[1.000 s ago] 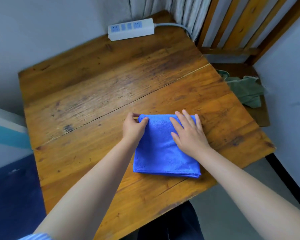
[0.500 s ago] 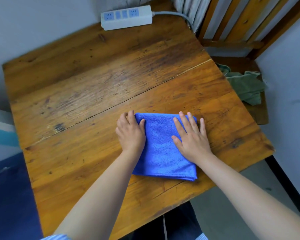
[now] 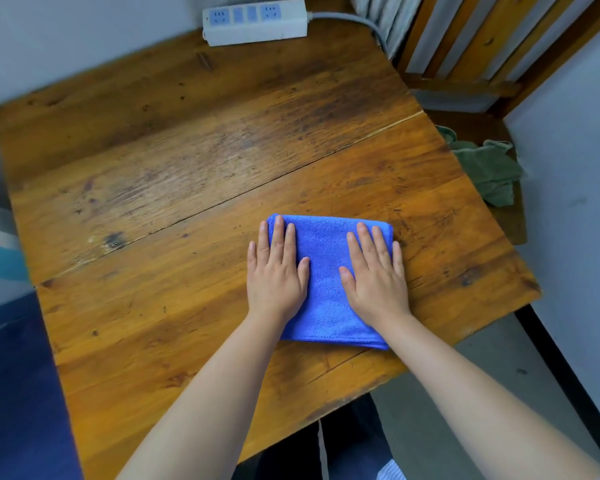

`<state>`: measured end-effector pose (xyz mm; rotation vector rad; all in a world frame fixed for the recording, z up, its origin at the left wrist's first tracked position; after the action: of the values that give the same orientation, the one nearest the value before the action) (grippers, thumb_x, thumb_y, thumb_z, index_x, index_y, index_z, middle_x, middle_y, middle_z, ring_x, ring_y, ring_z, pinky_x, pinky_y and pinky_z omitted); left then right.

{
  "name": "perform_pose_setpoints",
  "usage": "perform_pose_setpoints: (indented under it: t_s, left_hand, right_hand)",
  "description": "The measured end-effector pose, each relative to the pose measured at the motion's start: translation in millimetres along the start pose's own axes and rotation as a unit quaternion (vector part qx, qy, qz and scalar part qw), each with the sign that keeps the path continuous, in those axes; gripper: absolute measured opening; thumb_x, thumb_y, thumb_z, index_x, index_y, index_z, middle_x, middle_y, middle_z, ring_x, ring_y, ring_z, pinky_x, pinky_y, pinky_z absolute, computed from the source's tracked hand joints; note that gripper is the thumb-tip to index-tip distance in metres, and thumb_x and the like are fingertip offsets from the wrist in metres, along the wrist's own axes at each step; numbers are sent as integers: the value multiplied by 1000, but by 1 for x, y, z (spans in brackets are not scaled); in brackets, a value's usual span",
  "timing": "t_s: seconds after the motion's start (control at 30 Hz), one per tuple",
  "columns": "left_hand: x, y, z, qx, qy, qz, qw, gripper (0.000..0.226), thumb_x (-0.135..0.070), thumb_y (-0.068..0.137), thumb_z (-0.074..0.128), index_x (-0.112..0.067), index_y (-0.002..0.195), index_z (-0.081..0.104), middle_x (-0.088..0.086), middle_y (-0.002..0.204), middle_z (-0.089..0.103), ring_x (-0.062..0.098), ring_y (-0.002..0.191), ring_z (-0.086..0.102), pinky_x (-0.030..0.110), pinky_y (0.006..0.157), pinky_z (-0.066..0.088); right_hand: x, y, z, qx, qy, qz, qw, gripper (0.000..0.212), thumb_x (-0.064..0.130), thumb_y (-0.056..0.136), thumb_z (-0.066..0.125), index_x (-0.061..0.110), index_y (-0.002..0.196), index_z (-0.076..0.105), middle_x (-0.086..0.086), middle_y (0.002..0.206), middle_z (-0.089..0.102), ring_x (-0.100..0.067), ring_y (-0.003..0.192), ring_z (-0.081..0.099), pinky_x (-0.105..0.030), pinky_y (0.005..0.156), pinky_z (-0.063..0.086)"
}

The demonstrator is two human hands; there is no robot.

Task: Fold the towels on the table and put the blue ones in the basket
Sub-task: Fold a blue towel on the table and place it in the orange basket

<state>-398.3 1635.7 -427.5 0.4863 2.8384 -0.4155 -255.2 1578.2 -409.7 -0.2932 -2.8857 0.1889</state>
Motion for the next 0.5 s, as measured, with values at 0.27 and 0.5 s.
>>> perform_pose_setpoints:
  t_s: [0.27, 0.5]
  left_hand:
    - [-2, 5, -18, -18, 17, 2, 1000, 55, -38, 95, 33, -17, 145, 23, 2, 154, 18, 25, 142, 12, 42, 113, 6]
    - [-8, 59, -60, 112, 73, 36, 990, 43, -22, 84, 47, -11, 125, 46, 9, 131, 46, 28, 123, 39, 35, 96, 33]
  right_hand:
    - [-29, -1, -7, 39, -4, 61, 997, 59, 34, 95, 36, 12, 146, 13, -3, 156, 5, -25, 144, -1, -49, 114, -2]
    - [-40, 54, -42, 124, -33, 4, 992, 65, 36, 84, 55, 15, 140, 30, -3, 143, 39, -22, 135, 29, -41, 111, 20]
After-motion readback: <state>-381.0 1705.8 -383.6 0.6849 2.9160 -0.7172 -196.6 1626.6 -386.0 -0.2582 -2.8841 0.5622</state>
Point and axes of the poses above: each hand's wrist, its own y-axis towards the middle knuckle, its own z-axis out of the palm, x = y × z, the point moved 1 cm from there along y, towards the middle knuckle
